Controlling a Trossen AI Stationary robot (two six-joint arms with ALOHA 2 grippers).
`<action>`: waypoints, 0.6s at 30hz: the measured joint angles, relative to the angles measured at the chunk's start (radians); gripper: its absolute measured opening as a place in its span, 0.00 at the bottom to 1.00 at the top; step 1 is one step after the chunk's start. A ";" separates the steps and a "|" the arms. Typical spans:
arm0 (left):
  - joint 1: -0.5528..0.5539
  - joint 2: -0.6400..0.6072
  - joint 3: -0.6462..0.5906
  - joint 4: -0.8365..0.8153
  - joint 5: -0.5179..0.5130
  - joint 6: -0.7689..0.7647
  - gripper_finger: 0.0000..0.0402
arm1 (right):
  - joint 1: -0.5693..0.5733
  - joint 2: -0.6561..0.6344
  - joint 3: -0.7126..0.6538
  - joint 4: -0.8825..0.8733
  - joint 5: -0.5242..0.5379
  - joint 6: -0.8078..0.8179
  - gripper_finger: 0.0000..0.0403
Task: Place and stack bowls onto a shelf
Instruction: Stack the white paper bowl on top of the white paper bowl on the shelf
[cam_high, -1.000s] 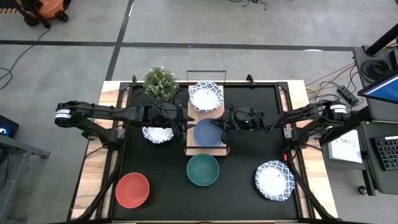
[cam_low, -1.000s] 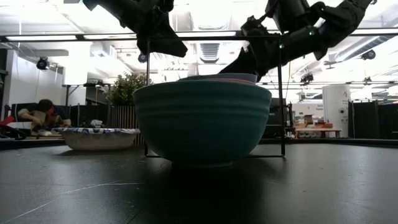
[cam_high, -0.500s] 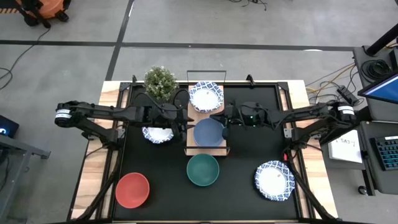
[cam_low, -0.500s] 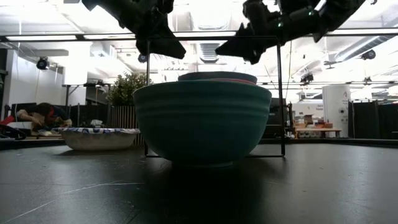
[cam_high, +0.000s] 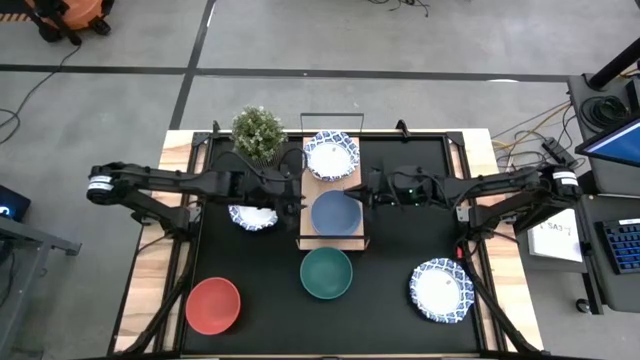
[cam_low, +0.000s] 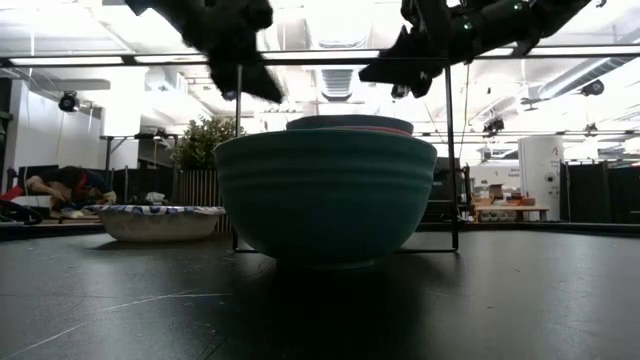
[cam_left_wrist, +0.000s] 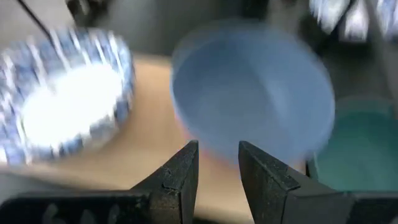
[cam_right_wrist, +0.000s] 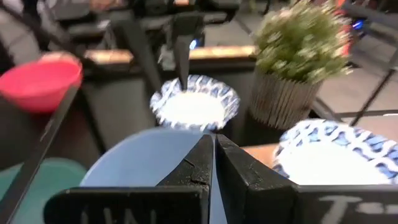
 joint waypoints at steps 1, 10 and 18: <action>-0.004 -0.005 0.011 -0.077 0.012 -0.010 0.24 | 0.009 0.000 0.000 -0.019 -0.001 -0.004 0.02; -0.060 -0.023 0.118 -0.604 0.112 -0.164 0.24 | 0.047 -0.056 0.000 -0.134 -0.003 -0.002 0.02; -0.071 -0.025 0.073 -0.702 0.129 -0.173 0.27 | 0.046 -0.086 -0.001 -0.151 0.000 0.013 0.02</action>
